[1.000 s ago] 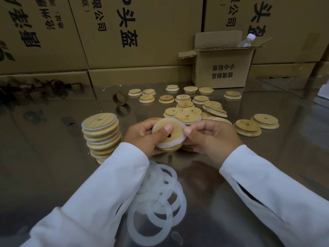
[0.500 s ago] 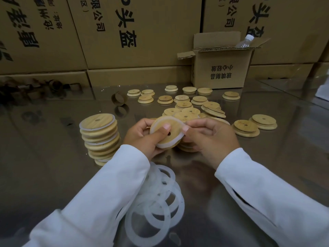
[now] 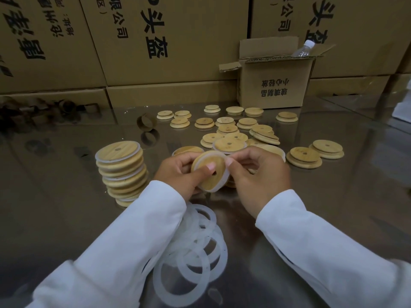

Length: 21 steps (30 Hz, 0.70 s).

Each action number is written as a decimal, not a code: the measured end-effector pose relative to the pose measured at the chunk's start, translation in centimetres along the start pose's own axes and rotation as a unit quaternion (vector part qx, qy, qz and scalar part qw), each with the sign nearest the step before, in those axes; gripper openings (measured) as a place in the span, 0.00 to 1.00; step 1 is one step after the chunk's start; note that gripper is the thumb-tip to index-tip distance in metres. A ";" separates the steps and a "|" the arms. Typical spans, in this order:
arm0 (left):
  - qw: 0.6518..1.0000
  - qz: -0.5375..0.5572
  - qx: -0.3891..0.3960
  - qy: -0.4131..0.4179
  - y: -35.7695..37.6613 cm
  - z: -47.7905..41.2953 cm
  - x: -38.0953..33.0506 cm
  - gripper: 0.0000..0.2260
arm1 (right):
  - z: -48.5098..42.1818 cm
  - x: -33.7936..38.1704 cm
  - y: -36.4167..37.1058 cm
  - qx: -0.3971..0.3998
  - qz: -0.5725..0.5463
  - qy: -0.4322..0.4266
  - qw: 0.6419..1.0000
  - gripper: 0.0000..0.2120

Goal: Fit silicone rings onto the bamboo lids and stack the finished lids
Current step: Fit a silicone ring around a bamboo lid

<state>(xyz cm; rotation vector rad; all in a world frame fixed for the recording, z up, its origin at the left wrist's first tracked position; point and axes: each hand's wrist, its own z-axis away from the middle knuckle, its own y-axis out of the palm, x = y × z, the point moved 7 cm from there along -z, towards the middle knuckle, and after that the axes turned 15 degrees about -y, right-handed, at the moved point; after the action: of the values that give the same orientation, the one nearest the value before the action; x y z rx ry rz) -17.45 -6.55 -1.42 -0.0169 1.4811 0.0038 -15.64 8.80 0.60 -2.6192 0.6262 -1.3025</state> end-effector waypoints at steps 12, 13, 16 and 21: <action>0.993 0.075 0.091 -0.025 0.9 -0.1 0.0 0.13 | -0.6 -0.7 0.2 -0.011 -0.073 0.078 0.994 0.10; 0.992 0.084 0.093 -0.024 0.9 0.0 0.0 0.13 | -0.7 -0.6 0.2 -0.008 -0.078 0.072 0.994 0.09; 0.993 0.087 0.081 -0.015 0.6 0.1 -0.2 0.13 | -0.8 0.3 -0.1 0.025 -0.048 0.027 0.998 0.09; 0.999 0.014 0.021 0.029 0.2 0.4 -0.6 0.05 | -0.6 0.8 -0.7 0.028 0.004 -0.029 0.999 0.04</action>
<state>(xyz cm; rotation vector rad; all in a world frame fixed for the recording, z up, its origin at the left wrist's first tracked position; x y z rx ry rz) -17.15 -6.32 -0.78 0.0381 1.5391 -0.0057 -15.48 9.13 1.75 -2.5960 0.5835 -1.2200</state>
